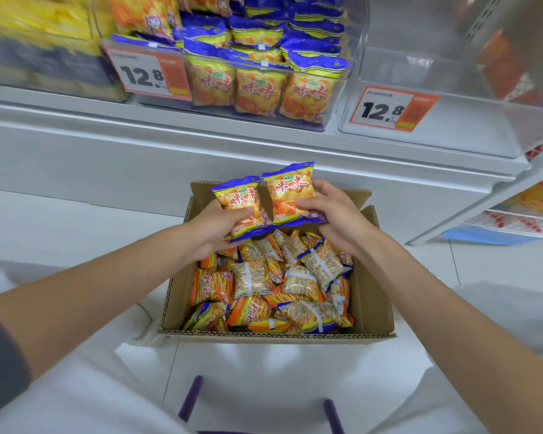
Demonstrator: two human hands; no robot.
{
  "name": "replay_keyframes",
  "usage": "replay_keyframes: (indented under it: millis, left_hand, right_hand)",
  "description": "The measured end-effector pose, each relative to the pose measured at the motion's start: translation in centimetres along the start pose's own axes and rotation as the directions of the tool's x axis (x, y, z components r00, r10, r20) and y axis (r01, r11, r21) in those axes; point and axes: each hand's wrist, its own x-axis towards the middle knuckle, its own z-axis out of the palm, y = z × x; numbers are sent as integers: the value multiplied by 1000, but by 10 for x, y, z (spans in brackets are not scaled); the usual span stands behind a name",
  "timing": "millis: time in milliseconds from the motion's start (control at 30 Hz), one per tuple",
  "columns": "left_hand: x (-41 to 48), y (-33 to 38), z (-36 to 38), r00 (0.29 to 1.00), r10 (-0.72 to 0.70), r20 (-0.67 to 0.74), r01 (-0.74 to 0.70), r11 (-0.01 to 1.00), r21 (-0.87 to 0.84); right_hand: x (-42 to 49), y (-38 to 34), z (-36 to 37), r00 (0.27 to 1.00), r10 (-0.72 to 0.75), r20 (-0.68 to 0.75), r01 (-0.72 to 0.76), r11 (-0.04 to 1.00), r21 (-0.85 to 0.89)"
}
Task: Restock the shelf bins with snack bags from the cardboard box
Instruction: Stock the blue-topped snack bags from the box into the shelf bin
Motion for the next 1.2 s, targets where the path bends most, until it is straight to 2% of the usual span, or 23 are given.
replay_keyframes:
  millis: [167,267,400,600,733,800,867,933,967,1033,1133,1200]
  left_hand:
    - [-17,23,13,982,76,173,-74,997,-21]
    - [-25,41,12,972,165,169,-169,986,9]
    - [-38,78,-3,953,232,195,-239,971,15]
    - [-65,140,-31,917,390,88,-399,884,245]
    - [-77,183,-46,843,518,146,-528,740,417]
    - [-72,200,-59,767,631,117,-606,652,455]
    - [-56,212,-75,637,770,-35,-644,556,525]
    - [-36,218,-91,503,843,-189,-583,493,646]
    - [-26,219,-98,462,857,-226,-539,474,696]
    - [-9,219,-108,410,878,-246,-485,439,756]
    - [8,218,-111,325,918,-228,-465,365,807]
    - [16,216,-110,266,937,-228,-464,332,822]
  right_hand:
    - [-4,-13,18,997,-28,75,36,994,-104]
    - [-6,-28,34,991,-80,108,100,977,-189]
    - [-7,-52,60,980,-87,177,116,979,-166]
    - [3,-114,94,960,-192,205,216,971,-105]
    - [18,-148,108,939,-273,207,298,950,-95]
    - [32,-166,111,930,-341,138,359,923,-140]
    - [53,-184,116,895,-444,44,440,860,-258]
    - [78,-200,120,884,-468,1,443,836,-325]
    - [92,-205,122,891,-454,-4,426,841,-334]
    - [117,-210,126,914,-405,16,379,841,-385]
    - [140,-210,137,949,-311,46,280,768,-576]
    - [144,-209,144,944,-328,29,282,760,-585]
